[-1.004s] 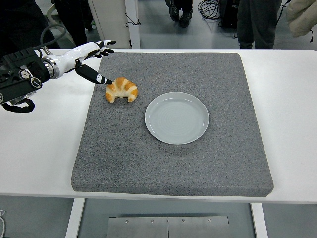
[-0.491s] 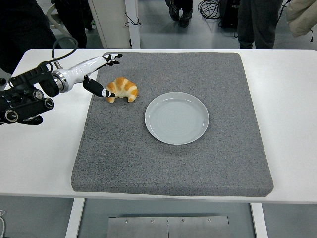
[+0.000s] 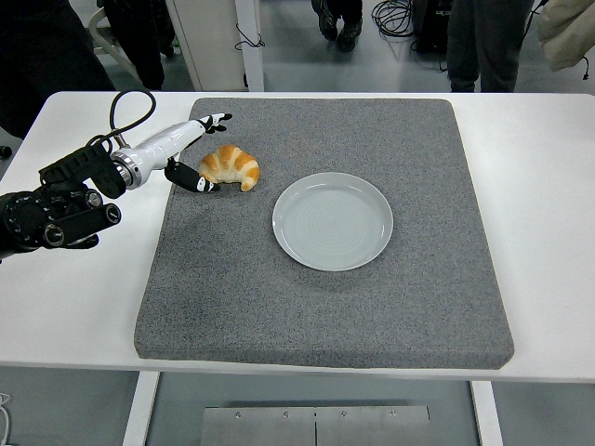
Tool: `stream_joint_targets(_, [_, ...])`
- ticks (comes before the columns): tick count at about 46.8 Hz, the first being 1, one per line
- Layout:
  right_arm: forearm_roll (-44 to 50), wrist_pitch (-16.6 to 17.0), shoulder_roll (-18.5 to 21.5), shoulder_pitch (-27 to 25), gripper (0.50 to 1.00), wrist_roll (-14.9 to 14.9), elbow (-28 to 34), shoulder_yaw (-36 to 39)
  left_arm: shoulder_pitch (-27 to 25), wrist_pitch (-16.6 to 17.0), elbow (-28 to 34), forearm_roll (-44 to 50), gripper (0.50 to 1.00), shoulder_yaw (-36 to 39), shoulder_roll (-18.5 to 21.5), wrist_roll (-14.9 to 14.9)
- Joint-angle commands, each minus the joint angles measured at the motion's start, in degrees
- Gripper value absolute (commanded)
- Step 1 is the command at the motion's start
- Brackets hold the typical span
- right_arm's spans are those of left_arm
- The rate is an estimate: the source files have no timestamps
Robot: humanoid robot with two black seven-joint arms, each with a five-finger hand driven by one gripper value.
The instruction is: Place the bread on the plate
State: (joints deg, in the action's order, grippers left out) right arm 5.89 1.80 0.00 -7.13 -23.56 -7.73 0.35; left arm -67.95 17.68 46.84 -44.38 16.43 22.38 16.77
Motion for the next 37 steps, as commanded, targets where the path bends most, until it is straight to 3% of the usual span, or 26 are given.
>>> stream_joint_targets(1, [0.0,0.0,0.0,0.0,1.0,0.0,0.0,0.0,0.7,0.5,-1.1,0.1,0.925,-0.1,-1.2,0.5])
stream_joint_targets(12, [0.0,0.0,0.0,0.0,1.0,0.0,0.0,0.0,1.1,2.1,-2.0,0.2,0.925,-0.3,-3.0,0.6])
stream_joint_targets(37, [0.0,0.0,0.0,0.0,1.0,0.0,0.1,0.0,2.0,2.1,-7.8,0.6,0.925,-0.7,-7.3,0.6])
